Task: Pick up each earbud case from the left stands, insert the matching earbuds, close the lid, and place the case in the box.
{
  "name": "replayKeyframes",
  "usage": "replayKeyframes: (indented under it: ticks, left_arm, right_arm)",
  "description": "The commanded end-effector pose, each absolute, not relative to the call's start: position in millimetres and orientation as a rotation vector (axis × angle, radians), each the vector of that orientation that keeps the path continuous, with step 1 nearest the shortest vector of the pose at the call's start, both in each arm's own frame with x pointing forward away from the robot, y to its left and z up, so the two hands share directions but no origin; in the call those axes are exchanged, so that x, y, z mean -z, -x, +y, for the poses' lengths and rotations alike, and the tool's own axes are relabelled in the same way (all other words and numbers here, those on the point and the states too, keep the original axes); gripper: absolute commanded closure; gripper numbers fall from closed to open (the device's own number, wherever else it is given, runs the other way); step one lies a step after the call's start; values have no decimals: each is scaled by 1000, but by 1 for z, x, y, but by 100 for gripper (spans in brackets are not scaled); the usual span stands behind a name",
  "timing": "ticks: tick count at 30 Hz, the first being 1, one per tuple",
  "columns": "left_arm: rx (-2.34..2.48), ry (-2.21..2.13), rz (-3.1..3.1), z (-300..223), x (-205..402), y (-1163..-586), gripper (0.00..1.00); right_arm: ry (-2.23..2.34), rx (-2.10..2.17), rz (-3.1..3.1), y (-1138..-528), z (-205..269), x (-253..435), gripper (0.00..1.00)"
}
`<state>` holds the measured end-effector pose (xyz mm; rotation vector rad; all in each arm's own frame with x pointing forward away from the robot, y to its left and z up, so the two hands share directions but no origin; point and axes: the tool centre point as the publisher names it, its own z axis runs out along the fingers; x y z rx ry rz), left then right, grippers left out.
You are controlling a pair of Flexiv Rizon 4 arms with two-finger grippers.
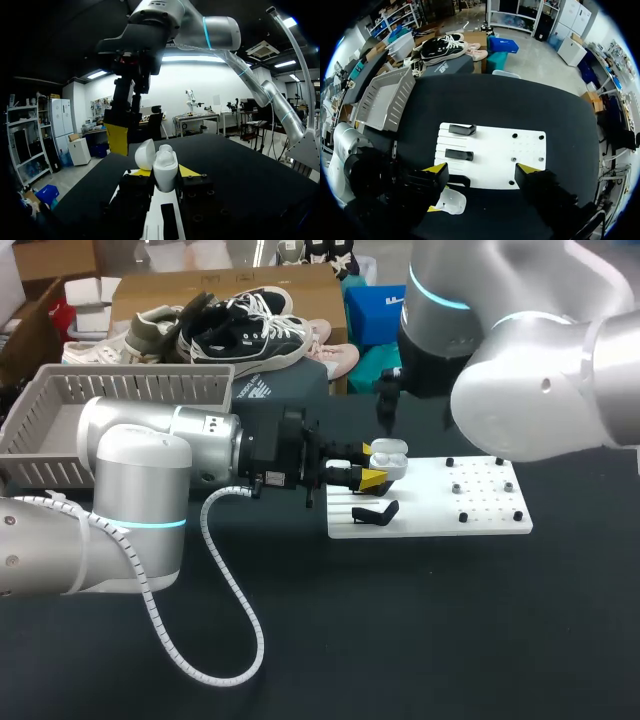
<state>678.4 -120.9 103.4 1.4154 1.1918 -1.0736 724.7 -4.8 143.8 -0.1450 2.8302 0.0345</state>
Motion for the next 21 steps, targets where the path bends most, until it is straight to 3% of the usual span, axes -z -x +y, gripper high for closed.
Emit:
replayKeyframes:
  ticks: [1,9,21]
  left_arm:
    - [1069,-1411,1193,-121,-103,-677,100]
    - [1069,-1411,1193,-121,-103,-677,100]
    - [1069,-1411,1193,-121,-103,-677,100]
  right_arm:
    - [144,-34,2833,-717,-6,-145,15]
    - [153,-30,2853,-701,-8,-144,14]
    - [124,-32,2819,-693,-11,-150,3]
